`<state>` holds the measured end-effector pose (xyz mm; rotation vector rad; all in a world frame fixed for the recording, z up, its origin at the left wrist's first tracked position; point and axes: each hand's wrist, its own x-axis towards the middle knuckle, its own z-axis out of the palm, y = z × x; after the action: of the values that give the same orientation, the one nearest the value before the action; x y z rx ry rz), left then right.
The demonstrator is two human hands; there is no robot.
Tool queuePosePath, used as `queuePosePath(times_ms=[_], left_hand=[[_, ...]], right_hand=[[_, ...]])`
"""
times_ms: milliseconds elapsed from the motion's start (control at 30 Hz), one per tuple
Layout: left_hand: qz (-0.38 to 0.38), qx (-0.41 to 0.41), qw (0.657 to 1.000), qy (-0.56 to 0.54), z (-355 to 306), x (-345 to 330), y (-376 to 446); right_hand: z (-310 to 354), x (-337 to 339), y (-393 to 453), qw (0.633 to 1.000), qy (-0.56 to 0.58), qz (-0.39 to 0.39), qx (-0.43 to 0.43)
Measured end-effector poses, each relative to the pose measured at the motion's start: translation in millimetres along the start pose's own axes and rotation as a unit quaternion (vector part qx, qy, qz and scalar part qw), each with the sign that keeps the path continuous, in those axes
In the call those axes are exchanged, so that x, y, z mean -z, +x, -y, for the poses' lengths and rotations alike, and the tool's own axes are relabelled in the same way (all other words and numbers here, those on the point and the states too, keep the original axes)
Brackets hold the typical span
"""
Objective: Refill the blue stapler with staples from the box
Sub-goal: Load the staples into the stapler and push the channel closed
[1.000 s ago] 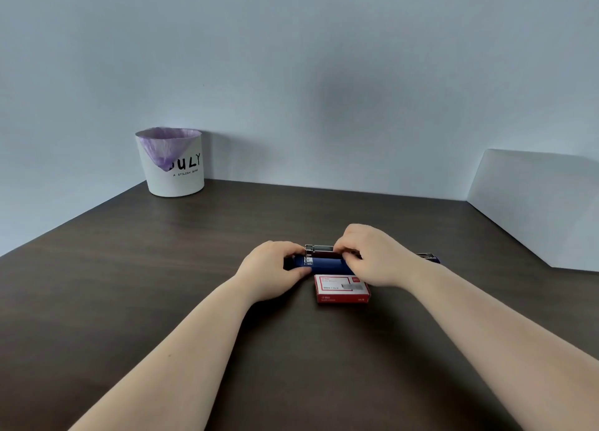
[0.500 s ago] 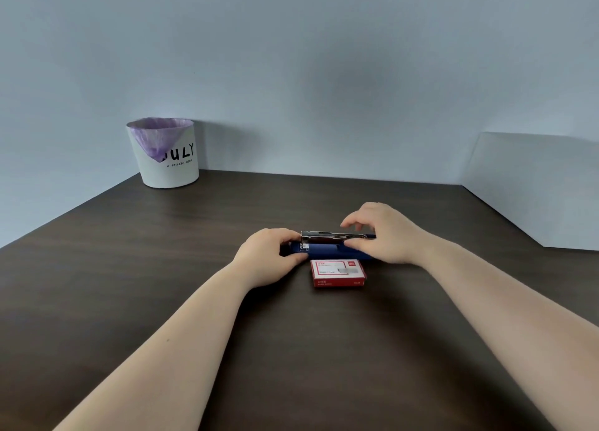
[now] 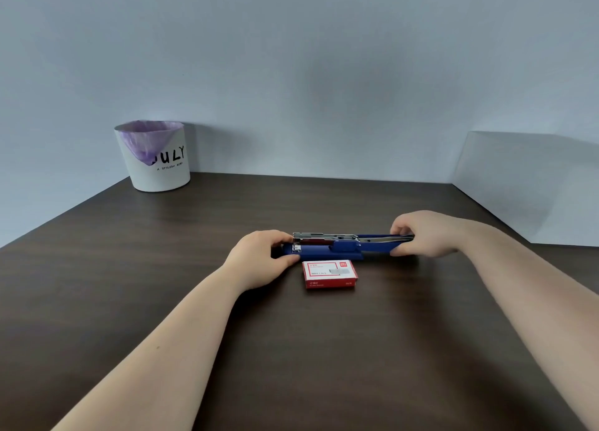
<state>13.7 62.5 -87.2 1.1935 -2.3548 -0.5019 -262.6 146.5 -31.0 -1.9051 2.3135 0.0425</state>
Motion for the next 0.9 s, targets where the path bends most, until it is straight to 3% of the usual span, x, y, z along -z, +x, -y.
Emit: queuePosePath(times_ms=[100,267,367,633,700,900], left_hand=[[-0.002,0.001,1.0,0.0,-0.1,0.3,-0.5],[-0.015,0.015,1.0,0.0,-0.5,0.9,-1.1],[-0.011,0.018,1.0,0.001,0.6,0.4,-0.3],[-0.016,0.02,1.0,-0.001,-1.4,1.0,-1.2],[-0.018,0.024,1.0,-0.002,-1.2,1.3,-1.8],[-0.017,0.022,1.0,-0.001,-2.4,1.5,-1.9]], right_hand=[[-5.9,-0.7,0.7,0.997,0.059,-0.032,0.024],[0.2,8.8,-5.5,0.967,0.19,-0.156,0.066],[12.4,15.0,-6.1,0.954,0.202,-0.195,0.107],[52.0,13.3,-1.9,0.913,0.32,-0.217,0.134],[65.0,8.3,1.9,0.914,0.318,-0.213,0.137],[99.7,-7.8,8.7,0.957,0.157,-0.149,0.191]])
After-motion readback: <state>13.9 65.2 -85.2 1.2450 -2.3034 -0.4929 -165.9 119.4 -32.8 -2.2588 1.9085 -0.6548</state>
